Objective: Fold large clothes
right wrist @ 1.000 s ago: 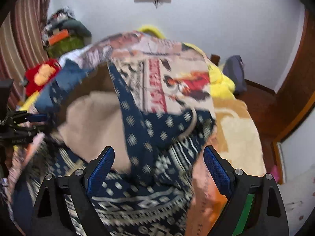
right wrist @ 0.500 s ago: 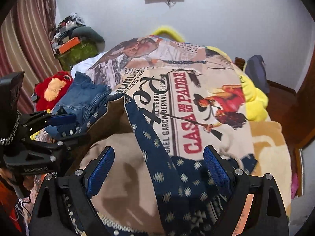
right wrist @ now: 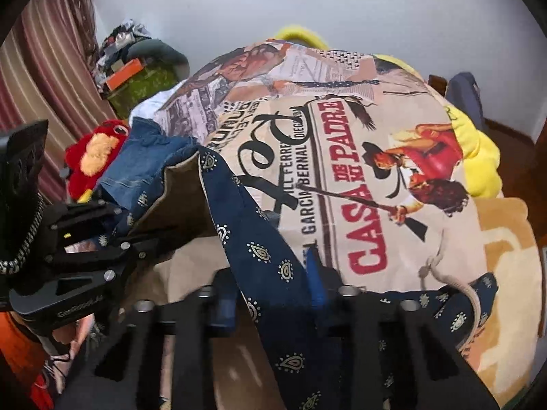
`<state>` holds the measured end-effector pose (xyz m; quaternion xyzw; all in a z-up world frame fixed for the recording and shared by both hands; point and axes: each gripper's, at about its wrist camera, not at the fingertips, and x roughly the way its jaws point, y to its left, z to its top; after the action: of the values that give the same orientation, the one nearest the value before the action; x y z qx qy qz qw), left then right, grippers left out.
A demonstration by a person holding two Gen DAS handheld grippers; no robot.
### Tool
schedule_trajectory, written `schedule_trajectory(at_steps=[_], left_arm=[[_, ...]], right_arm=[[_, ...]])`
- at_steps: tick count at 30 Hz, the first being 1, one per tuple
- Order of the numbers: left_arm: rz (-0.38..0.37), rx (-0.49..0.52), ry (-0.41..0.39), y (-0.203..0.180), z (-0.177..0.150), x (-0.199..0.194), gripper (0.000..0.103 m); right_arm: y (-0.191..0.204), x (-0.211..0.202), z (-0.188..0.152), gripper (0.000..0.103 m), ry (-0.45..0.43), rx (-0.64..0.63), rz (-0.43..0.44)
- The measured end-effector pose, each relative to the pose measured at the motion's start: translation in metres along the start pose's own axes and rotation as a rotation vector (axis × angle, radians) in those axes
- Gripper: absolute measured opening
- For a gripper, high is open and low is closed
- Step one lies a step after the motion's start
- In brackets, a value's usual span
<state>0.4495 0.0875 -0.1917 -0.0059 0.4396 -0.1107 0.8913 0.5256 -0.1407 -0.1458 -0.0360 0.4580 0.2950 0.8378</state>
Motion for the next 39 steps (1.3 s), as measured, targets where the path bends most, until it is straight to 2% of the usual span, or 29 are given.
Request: schedule_trajectory(at_steps=[2, 10, 15, 20, 24, 26, 27, 32, 39], left_arm=[[-0.005, 0.008, -0.018, -0.005, -0.001, -0.012, 0.014], [-0.008, 0.076, -0.087, -0.039, -0.019, -0.080, 0.013], [0.000, 0.123, -0.099, -0.063, -0.047, -0.120, 0.014], [-0.026, 0.132, -0.055, -0.076, -0.084, -0.137, 0.014], [-0.056, 0.123, -0.002, -0.083, -0.114, -0.137, 0.014], [-0.073, 0.127, 0.027, -0.087, -0.128, -0.135, 0.020], [-0.079, 0.130, 0.037, -0.089, -0.136, -0.133, 0.022], [-0.082, 0.118, 0.088, -0.094, -0.171, -0.124, 0.044], [-0.092, 0.071, 0.186, -0.090, -0.215, -0.107, 0.047]], right_arm=[[0.002, -0.009, -0.002, 0.016, -0.019, 0.004, 0.012], [0.034, -0.083, -0.023, 0.015, -0.097, -0.062, 0.028], [0.052, -0.126, -0.054, 0.015, -0.108, -0.080, 0.024], [0.066, -0.147, -0.093, 0.015, -0.068, -0.095, 0.008], [0.072, -0.153, -0.124, 0.015, -0.007, -0.080, 0.057], [0.074, -0.153, -0.141, 0.015, 0.032, -0.077, 0.066], [0.076, -0.153, -0.149, 0.015, 0.045, -0.085, 0.054], [0.075, -0.146, -0.185, 0.015, 0.099, -0.120, -0.039], [0.062, -0.140, -0.218, 0.016, 0.134, -0.068, -0.050]])
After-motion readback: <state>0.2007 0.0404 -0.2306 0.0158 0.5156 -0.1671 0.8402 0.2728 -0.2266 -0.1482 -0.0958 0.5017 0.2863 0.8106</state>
